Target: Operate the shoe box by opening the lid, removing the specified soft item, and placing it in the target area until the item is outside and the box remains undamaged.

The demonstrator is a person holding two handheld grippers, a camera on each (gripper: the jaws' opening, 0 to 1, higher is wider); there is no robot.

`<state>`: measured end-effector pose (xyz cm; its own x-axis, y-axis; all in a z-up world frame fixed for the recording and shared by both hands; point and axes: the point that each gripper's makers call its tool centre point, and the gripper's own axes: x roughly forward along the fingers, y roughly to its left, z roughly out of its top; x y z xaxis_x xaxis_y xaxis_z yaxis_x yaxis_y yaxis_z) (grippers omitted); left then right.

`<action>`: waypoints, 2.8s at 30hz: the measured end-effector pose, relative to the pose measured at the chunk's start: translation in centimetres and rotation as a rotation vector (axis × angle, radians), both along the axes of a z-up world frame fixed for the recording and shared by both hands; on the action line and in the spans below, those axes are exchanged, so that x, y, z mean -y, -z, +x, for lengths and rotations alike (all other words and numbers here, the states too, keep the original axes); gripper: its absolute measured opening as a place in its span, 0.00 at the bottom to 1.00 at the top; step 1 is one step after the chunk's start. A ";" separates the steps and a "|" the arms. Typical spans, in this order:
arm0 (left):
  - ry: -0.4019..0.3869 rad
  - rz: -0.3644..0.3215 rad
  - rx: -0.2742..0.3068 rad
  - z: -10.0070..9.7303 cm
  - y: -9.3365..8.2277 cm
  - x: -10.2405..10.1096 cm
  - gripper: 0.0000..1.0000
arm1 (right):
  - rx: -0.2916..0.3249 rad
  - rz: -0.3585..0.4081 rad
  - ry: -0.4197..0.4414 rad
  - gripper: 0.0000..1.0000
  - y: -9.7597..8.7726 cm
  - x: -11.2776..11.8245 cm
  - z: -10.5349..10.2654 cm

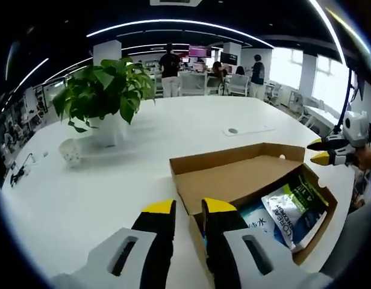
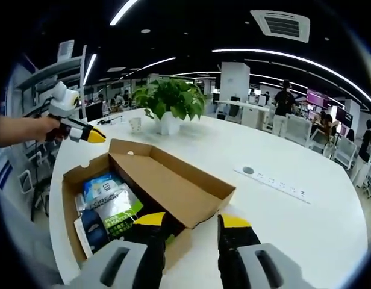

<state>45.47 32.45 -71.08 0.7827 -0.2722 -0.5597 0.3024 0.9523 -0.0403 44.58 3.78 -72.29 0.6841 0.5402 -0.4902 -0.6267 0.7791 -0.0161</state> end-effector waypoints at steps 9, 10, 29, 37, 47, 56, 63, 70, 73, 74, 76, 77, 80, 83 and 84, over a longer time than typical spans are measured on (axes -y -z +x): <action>0.064 -0.004 -0.024 -2.0 -0.3 2.2 0.20 | -0.007 0.006 -0.052 0.45 -0.7 -0.4 -2.3; 0.069 -0.011 -0.027 -2.2 -0.3 2.5 0.21 | -0.007 0.008 -0.054 0.46 -0.8 -0.4 -2.5; 0.177 -0.106 -0.161 -5.5 2.7 8.1 0.27 | 0.003 0.004 -0.104 0.61 -1.3 -1.0 -6.5; 0.204 -0.127 -0.209 -6.7 4.0 9.3 0.30 | 0.020 -0.002 -0.111 0.62 -1.5 -1.1 -7.5; 0.240 -0.207 -0.287 -7.8 5.4 11.5 0.30 | 0.027 -0.012 -0.125 0.62 -1.2 -1.5 -8.9; 0.228 -0.305 -0.354 -8.0 6.3 12.3 0.27 | 0.035 0.014 -0.114 0.61 -1.5 -1.5 -9.3; 0.208 -0.414 -0.424 -8.0 6.8 13.2 0.22 | 0.033 0.028 -0.115 0.61 -1.4 -1.8 -9.6; 0.166 -0.546 -0.526 -8.1 7.5 13.9 0.15 | 0.035 0.043 -0.115 0.60 -1.4 -1.9 -9.7; 0.160 -0.591 -0.552 -8.3 7.5 14.3 0.11 | 0.036 0.050 -0.111 0.60 -1.5 -1.8 -9.8; 0.160 -0.608 -0.560 -8.3 7.4 14.4 0.10 | 0.036 0.051 -0.111 0.60 -1.5 -1.8 -9.8; 0.159 -0.608 -0.561 -8.4 7.4 14.4 0.08 | 0.032 0.050 -0.112 0.60 -1.5 -1.9 -9.9; 0.161 -0.610 -0.559 -8.4 7.3 14.4 0.06 | 0.031 0.050 -0.114 0.60 -1.5 -1.9 -9.9; 0.178 -0.592 -0.547 -8.6 7.0 14.5 0.01 | 0.032 0.047 -0.119 0.60 -1.4 -2.0 -9.9; 0.185 -0.564 -0.536 -8.7 6.9 14.4 0.00 | 0.031 0.046 -0.125 0.59 -1.3 -2.1 -9.9; 0.186 -0.560 -0.535 -8.7 6.9 14.4 0.00 | 0.030 0.044 -0.127 0.59 -1.2 -2.1 -9.9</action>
<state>36.75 18.05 -77.95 0.3604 -0.7241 -0.5880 0.2590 0.6833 -0.6827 34.65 5.91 -71.05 0.6232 0.6438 -0.4441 -0.7199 0.6940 -0.0042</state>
